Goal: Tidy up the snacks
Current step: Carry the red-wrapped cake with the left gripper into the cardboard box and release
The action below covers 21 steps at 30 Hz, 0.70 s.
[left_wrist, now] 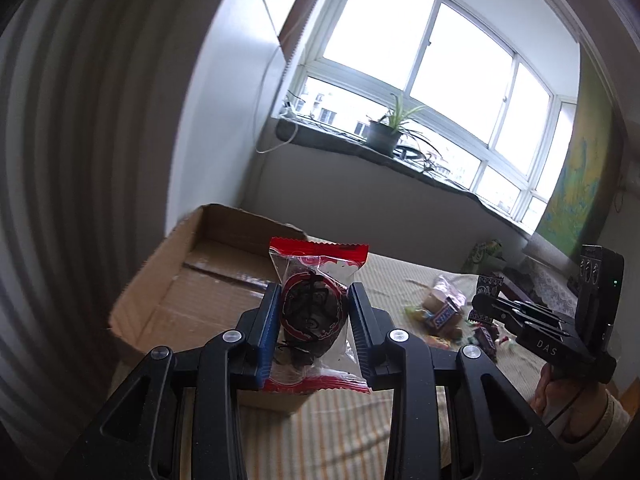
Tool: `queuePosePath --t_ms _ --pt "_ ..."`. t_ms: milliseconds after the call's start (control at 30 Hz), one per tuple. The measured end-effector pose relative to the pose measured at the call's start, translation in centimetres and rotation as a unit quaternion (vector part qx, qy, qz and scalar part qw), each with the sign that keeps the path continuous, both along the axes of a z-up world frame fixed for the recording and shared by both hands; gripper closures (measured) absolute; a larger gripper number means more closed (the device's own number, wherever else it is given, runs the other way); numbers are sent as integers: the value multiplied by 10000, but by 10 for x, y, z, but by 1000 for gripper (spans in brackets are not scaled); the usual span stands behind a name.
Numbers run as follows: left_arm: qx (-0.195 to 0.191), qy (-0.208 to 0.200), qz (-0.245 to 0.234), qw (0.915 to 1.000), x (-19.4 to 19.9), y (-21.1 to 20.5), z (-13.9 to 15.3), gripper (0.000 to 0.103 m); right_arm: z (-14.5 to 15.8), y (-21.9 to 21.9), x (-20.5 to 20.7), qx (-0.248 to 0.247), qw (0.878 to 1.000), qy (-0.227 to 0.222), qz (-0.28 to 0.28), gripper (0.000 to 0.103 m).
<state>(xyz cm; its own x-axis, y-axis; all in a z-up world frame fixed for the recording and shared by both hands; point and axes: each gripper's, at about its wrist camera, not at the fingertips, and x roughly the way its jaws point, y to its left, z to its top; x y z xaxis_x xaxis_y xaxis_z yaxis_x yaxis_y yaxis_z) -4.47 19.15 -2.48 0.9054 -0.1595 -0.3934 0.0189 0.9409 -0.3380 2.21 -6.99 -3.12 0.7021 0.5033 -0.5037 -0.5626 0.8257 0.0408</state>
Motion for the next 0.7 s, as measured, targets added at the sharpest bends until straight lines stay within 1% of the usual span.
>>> queuePosePath --t_ms 133,267,467,567,600,633,667,700 --pt "-42 53 292 9996 -2 27 -6 71 0 59 6 -2 9983 39 577 92" --pt "-87 121 371 9992 7 37 -12 71 3 110 12 -12 9947 -35 1028 92" --pt "-204 271 334 9989 27 49 -27 71 5 157 32 -32 9910 -62 1338 92" --pt "-230 438 388 9980 37 53 -35 69 -3 173 46 -93 9890 71 1477 92" --pt "-244 511 430 9975 38 54 -38 65 -8 179 51 -159 9881 181 1522 92" --pt "-265 551 482 9970 38 56 -40 57 -14 184 55 -207 9881 232 1509 91" --pt "-279 569 548 9965 37 57 -41 53 -19 185 58 -213 9886 267 1463 87" --pt "-283 574 612 9961 35 58 -42 45 -23 184 61 -209 9892 319 1417 77"
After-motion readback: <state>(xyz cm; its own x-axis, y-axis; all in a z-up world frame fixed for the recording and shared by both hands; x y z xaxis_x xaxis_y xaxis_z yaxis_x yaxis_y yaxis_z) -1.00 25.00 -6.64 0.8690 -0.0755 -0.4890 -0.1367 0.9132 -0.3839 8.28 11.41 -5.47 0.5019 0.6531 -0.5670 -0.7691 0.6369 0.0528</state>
